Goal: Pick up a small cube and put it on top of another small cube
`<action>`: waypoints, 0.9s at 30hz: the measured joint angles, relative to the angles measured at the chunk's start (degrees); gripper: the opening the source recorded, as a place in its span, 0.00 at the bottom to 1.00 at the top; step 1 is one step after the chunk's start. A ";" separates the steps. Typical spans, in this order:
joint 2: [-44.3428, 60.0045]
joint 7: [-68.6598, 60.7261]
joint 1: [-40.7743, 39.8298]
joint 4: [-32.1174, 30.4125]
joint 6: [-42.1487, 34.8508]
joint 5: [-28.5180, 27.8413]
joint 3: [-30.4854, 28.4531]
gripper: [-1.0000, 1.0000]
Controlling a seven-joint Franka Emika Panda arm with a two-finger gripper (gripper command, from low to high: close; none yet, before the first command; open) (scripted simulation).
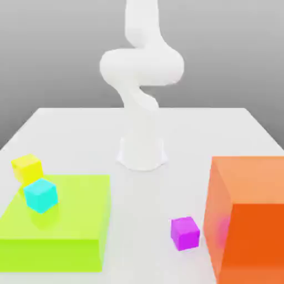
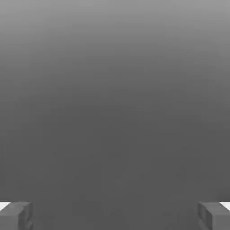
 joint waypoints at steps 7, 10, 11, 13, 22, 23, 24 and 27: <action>9.28 17.59 -6.56 -4.74 5.39 -1.87 8.77 0.50; 13.15 24.97 -9.21 -6.73 7.65 -2.71 12.40 0.50; 14.45 27.50 -10.04 -7.39 8.40 -3.06 13.56 0.50; 17.07 32.59 -11.58 -8.71 9.89 -3.84 15.77 0.50; 29.10 55.92 -16.81 -14.62 16.56 -7.98 23.82 0.50; 30.44 58.55 -17.24 -15.28 17.29 -8.47 24.54 0.50; 31.77 61.14 -17.62 -15.93 18.02 -8.93 25.21 0.50; 35.71 68.68 -18.68 -17.91 20.25 -9.96 27.18 0.50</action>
